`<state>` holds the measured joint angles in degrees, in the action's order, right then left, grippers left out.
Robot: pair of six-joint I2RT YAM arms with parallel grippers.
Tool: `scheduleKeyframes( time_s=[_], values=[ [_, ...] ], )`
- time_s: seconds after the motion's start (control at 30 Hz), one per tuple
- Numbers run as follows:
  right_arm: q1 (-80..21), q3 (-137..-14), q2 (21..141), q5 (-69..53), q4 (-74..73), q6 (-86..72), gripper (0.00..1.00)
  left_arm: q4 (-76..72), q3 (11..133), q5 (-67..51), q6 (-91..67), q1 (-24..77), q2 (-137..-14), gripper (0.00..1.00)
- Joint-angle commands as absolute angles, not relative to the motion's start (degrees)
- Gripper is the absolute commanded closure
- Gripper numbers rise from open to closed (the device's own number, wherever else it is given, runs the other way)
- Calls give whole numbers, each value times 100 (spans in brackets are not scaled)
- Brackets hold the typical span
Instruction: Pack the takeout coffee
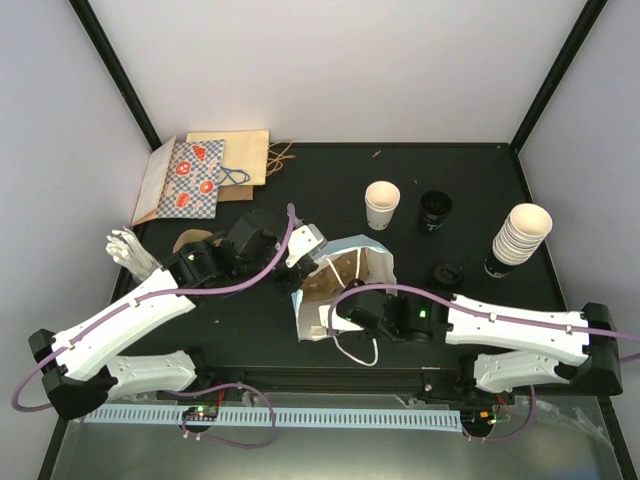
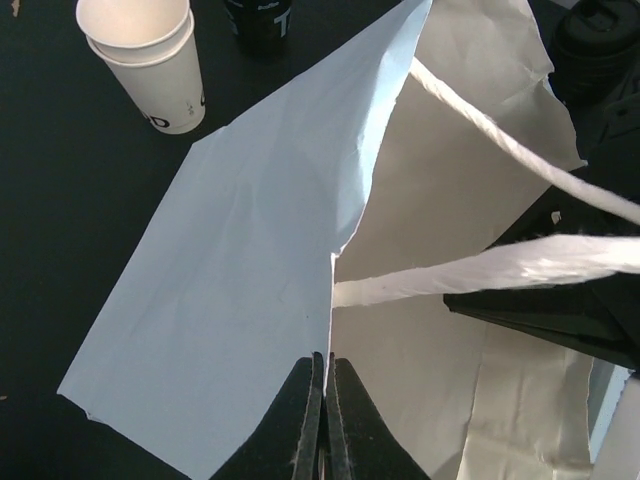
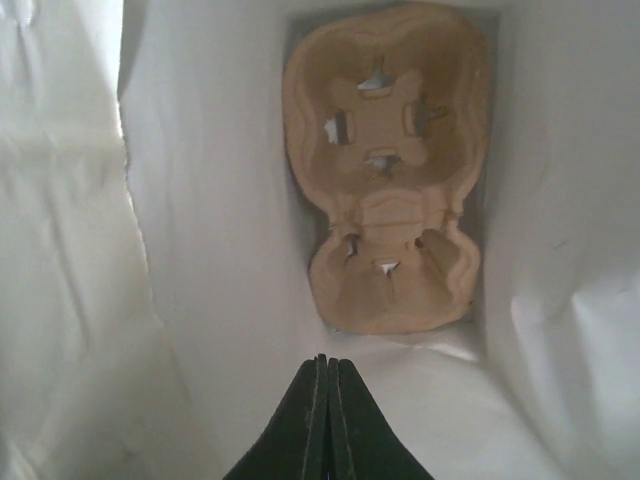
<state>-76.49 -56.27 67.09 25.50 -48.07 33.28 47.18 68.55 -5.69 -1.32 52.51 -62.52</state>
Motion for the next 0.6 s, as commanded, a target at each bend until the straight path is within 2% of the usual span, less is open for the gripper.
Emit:
scheduleKeyframes(
  time_s=[0.0, 0.57],
  values=[
    [-7685, -5978, 6816, 2738, -4808, 3564, 99, 4746, 7091, -818, -250, 5229, -6283, 98],
    [-7537, -6170, 7193, 3032, -4680, 3936, 99, 4809, 7101, -847, -269, 5247, -6322, 98]
  ],
)
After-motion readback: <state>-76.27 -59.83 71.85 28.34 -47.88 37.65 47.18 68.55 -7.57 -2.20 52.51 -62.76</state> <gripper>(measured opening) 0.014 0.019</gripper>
